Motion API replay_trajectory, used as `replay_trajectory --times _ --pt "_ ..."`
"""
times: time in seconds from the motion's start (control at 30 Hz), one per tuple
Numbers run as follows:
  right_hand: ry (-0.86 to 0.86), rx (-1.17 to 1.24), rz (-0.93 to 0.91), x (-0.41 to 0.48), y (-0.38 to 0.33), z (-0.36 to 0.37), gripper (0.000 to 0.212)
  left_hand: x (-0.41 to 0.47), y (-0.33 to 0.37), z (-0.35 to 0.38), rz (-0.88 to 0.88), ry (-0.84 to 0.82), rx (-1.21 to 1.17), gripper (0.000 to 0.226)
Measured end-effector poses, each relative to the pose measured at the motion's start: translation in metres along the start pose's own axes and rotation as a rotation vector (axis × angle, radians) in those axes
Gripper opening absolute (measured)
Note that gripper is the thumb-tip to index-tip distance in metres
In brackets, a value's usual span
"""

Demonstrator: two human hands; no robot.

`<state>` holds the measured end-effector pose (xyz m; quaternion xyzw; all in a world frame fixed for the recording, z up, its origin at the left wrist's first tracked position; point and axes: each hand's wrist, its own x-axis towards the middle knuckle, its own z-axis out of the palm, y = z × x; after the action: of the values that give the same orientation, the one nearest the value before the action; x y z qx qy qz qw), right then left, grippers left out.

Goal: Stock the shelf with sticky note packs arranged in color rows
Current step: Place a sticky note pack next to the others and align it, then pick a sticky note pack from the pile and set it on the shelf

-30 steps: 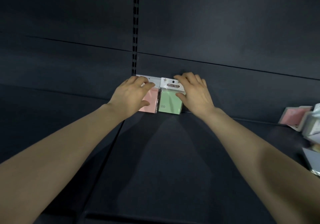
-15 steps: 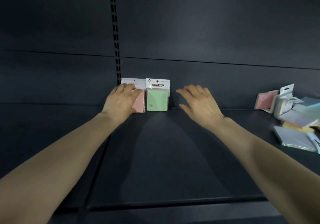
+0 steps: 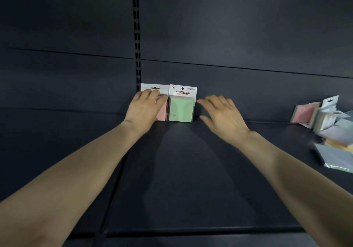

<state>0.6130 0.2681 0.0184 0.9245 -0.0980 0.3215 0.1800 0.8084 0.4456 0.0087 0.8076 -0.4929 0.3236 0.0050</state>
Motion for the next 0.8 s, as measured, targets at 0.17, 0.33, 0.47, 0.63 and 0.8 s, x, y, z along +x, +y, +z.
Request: replay_trajectory --times 0.17,0.33,0.47,0.63,0.8 --pt "-0.021 -0.017 0.014 -0.003 0.003 -0.006 0.047 -0.007 0.000 -0.016 0.034 0.081 -0.072 0.073" --pt "-0.039 -0.074 0.043 -0.021 0.015 -0.021 0.047 -0.010 0.019 -0.045 0.104 0.138 -0.134 0.055" --pt "-0.056 -0.116 0.082 -0.047 0.027 -0.041 0.047 -0.011 0.052 -0.072 0.165 0.117 -0.195 0.041" --pt "-0.096 -0.179 0.131 -0.092 0.057 -0.077 0.047 -0.008 0.108 -0.103 0.259 0.121 -0.283 0.040" --pt "-0.177 -0.203 0.218 -0.154 0.107 -0.117 0.057 0.003 0.188 -0.129 0.363 0.123 -0.338 0.041"
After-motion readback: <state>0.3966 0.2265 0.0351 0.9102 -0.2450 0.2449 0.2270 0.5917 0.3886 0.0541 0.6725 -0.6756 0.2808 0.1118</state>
